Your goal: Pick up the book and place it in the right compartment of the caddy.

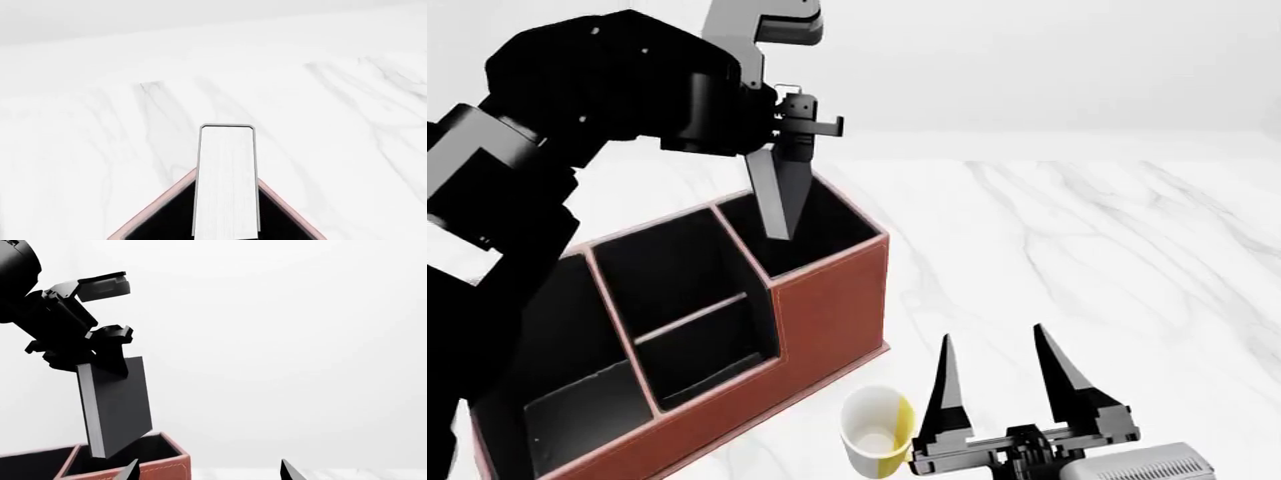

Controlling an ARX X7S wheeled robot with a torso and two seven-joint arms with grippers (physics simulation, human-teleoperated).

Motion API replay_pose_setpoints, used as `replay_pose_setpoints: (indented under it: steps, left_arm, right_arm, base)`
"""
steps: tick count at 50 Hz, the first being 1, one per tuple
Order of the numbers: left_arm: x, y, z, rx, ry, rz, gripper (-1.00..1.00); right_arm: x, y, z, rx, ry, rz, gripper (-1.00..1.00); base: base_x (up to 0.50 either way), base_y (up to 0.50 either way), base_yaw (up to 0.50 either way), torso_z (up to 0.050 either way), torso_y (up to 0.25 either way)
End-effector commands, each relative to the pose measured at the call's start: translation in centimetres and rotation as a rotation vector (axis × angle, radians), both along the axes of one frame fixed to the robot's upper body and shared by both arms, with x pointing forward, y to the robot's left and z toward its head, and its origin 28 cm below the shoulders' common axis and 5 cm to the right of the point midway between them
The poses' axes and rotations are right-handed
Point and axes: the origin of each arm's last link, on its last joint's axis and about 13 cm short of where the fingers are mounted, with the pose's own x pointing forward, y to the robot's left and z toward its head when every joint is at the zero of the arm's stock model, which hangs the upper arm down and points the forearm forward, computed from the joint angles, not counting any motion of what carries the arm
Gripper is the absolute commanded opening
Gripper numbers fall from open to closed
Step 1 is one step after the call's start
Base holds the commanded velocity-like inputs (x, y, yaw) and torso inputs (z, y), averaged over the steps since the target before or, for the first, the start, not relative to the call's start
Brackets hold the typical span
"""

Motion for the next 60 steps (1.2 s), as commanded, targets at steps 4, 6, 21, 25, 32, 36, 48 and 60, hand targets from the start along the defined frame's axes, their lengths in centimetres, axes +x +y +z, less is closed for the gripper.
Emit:
replay_pose_setpoints:
  steps: [4,6,21,25,32,36,48,60]
  left_arm:
    - [0.5,-0.8,-1.1,-0.014,-0.020,-0.013,-1.00]
    - [0.6,-0.8,-1.4,-0.010,-0.017,-0.012,-1.00]
    - [1.4,-0.9,-3.6,0.047,0.017,0.000,-1.00]
    - [1.5,-1.1,-4.1,0.062,0.025,-0.007,-1.00]
    - [1.7,-1.3,-4.8,0.078,0.030,-0.017,-1.00]
    - [1.7,-1.3,-5.1,0.085,0.032,-0.019,-1.00]
    - [2.2,-1.6,-6.6,0.102,0.047,-0.019,-1.00]
    - [2.5,-1.6,-7.9,0.123,0.065,-0.028,-1.00]
  right_arm:
    - [0.1,0.0,0.1,-0.012,-0.011,0.002,1.00]
    - [0.2,0.0,0.1,-0.012,-0.010,0.001,1.00]
    - [0.2,-0.1,0.1,-0.012,-0.009,-0.002,1.00]
    - [0.2,-0.1,0.1,-0.012,-0.008,-0.001,1.00]
    - [0.2,0.0,0.0,-0.013,-0.006,0.003,1.00]
    - [0.2,0.0,0.0,-0.013,-0.005,0.004,1.00]
    - [0.2,0.0,0.0,-0.013,-0.003,0.006,1.00]
    - [0.1,0.0,-0.1,-0.016,-0.002,0.009,1.00]
  base:
    - [0.00,0.00,0.00,0.000,0.000]
    - [0.00,0.00,0.00,0.000,0.000]
    - [0.00,0.00,0.00,0.000,0.002]
    - [0.00,0.00,0.00,0.003,0.000]
    - [0.00,0.00,0.00,0.000,0.001]
    - [0.00,0.00,0.00,0.000,0.003]
    - [0.00,0.00,0.00,0.000,0.002]
    - [0.00,0.00,0.00,0.001,0.001]
